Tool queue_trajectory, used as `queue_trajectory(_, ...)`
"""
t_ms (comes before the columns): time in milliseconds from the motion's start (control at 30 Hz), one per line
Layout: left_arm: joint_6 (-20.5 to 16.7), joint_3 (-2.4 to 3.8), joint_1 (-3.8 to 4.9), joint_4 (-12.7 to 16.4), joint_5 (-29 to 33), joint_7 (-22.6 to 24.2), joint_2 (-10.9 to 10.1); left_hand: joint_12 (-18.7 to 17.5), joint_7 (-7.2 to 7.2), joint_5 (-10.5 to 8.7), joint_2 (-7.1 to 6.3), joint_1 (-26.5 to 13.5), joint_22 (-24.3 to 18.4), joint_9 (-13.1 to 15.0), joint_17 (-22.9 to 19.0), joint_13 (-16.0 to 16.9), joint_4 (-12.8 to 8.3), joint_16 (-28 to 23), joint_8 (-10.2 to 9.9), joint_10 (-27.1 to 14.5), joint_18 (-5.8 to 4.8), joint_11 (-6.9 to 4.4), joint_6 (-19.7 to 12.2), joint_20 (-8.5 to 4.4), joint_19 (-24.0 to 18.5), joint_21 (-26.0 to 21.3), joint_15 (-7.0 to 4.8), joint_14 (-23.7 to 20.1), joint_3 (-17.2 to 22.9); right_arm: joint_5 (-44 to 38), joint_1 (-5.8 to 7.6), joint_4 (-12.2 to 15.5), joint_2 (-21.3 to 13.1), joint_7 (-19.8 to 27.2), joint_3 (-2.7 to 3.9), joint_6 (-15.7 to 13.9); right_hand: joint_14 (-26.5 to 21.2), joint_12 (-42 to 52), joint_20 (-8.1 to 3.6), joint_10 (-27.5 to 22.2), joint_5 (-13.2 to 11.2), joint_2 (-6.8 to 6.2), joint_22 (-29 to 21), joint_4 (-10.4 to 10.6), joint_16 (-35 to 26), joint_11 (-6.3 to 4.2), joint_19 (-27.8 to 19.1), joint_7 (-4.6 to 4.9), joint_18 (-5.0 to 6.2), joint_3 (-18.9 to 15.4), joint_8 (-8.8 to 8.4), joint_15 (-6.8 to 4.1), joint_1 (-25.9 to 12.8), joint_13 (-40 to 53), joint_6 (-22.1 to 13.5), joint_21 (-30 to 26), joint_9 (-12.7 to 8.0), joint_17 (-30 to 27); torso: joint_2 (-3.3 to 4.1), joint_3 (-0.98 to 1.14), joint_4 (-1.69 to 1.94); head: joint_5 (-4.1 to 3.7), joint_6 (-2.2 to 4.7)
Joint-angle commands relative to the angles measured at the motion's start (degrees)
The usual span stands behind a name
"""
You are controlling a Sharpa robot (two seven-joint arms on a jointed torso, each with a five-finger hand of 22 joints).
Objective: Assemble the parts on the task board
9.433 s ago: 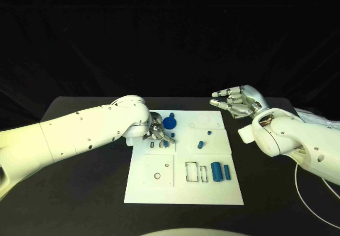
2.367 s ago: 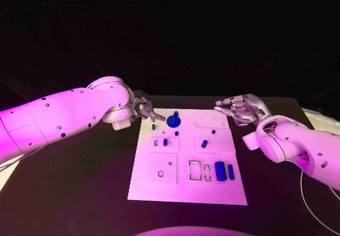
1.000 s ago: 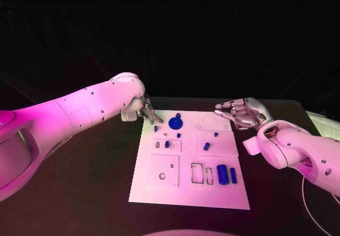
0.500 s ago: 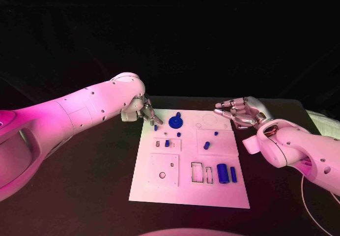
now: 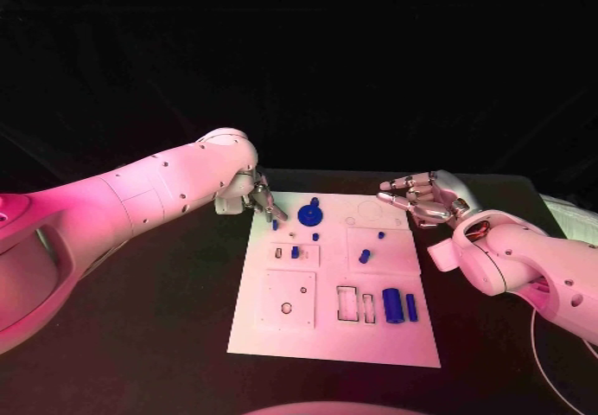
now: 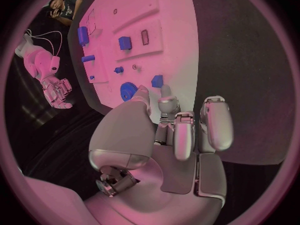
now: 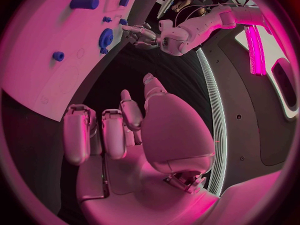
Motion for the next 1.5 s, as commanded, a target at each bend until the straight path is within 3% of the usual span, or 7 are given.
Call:
queue_trajectory(33,1.21,0.01,-0.03,0.21,0.19,0.26,0.03,0.34,-0.11,0.32,-0.10,0.63,4.16,0.09,15.09,0.03,-0.22,0.18,0.20,0.48,-0.11,0.07,0.45,-0.01,0.27,0.35,-0.42,6.03,0.02,-0.56,-0.04,0.02,0.10,0.28,0.00,0.99,3.74,-0.29,0.11,-0.38,-0.19,0.28,-0.01,0.00,-0.20,0.17,-0.30,-0.09,-0.22,-0.30,0.08,0.09,-0.16,-0.05,0.09,-0.27,0.07,5.55,0.01,0.02,0.00,0.10,-0.06)
queue_trajectory(800,2.05,0.00,-0.14,0.88,0.33,0.04,-0.24,0.83,-0.32,0.38,0.39,1.79,4.70,0.34,15.09,0.38,-0.43,0.18,0.63,0.98,-0.25,-0.11,0.75,-0.13,0.59,0.89,-0.57,6.03,0.67,-0.59,-0.04,0.10,0.00,0.21,0.00,0.99,3.73,-0.25,0.10,-0.36,-0.33,0.35,-0.01,-0.10,-0.26,0.16,-0.30,-0.09,-0.22,-0.28,0.08,0.09,-0.03,-0.04,0.08,-0.27,0.07,5.48,0.03,0.00,0.00,0.28,-0.42)
queue_trajectory(1500,2.26,0.00,-0.14,0.75,0.14,-0.43,-0.10,0.99,-0.80,0.44,1.48,5.63,5.13,0.63,15.09,0.30,-1.62,0.18,0.90,1.30,-0.33,-0.57,0.39,-0.53,0.83,1.11,-0.98,6.03,4.32,-0.59,-0.04,0.21,-0.14,0.31,0.00,0.80,3.73,-0.25,0.10,-0.36,-0.39,0.42,-0.01,-0.17,-0.26,0.16,-0.30,-0.09,-0.22,-0.27,0.07,0.08,0.07,-0.04,0.07,-0.27,0.07,5.48,0.05,0.04,-0.07,0.30,-0.70)
